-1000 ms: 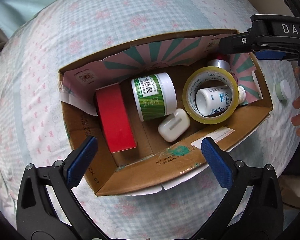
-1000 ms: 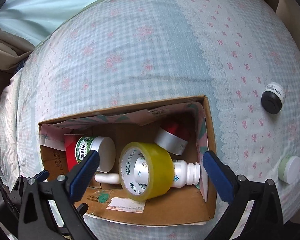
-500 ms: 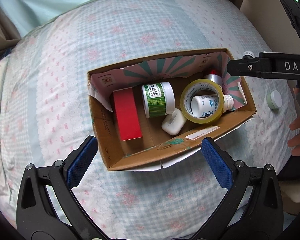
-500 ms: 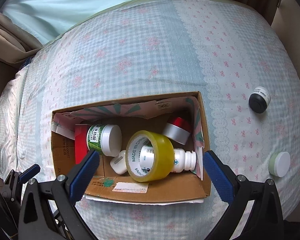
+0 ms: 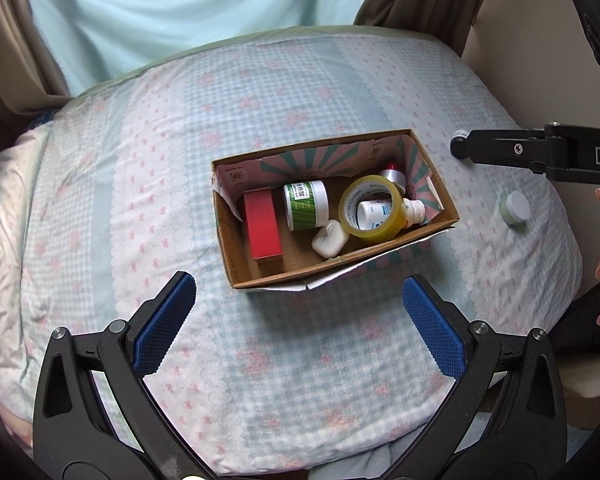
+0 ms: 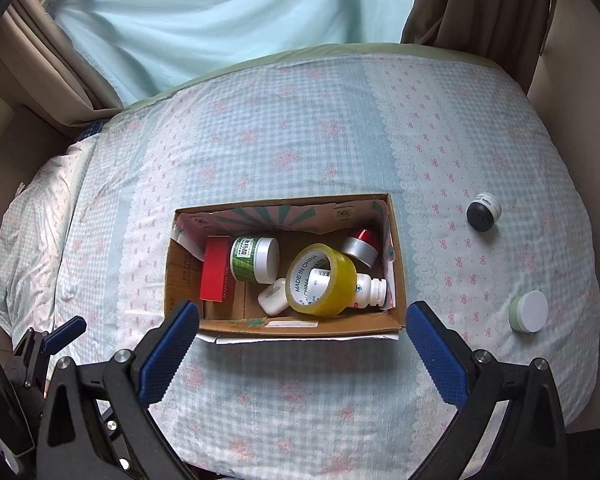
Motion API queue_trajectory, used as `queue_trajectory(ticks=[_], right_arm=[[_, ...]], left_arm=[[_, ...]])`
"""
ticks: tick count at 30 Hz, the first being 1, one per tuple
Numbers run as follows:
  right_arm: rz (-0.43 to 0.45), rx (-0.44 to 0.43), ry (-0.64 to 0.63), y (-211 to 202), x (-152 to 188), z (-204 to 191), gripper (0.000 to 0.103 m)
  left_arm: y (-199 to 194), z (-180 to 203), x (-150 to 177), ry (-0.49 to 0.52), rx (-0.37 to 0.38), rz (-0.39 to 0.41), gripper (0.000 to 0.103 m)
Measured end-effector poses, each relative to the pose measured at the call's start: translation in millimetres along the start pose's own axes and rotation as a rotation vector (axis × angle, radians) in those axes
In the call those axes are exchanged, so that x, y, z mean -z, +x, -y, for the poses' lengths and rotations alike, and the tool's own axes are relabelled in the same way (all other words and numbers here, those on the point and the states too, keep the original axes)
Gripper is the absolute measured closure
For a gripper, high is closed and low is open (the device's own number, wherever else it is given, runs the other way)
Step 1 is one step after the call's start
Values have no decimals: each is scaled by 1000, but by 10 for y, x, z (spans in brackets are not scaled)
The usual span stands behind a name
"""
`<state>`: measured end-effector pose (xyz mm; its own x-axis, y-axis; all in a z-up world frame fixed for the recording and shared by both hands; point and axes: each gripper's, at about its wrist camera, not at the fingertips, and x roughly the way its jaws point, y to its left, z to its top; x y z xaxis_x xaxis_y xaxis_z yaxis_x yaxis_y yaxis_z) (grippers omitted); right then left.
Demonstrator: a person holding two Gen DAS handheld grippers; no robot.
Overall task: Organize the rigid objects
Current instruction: 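Lift both tools away from the box toward the remaining jar and lid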
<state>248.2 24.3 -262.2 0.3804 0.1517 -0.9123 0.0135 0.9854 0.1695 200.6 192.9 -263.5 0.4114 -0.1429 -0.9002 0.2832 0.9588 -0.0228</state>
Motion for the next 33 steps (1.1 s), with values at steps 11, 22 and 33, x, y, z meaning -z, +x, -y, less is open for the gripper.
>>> queue_trajectory(ticks=[11, 22, 33], right_arm=[[70, 88, 58, -806, 614, 445, 0], [52, 242, 203, -1164, 1046, 1396, 0], [3, 199, 483, -687, 1196, 2516, 0]], left_arm=[[-488, 310, -35, 73, 60, 78, 0], [-383, 1151, -511, 204, 115, 108, 0], [511, 2173, -1318, 345, 192, -32, 0]])
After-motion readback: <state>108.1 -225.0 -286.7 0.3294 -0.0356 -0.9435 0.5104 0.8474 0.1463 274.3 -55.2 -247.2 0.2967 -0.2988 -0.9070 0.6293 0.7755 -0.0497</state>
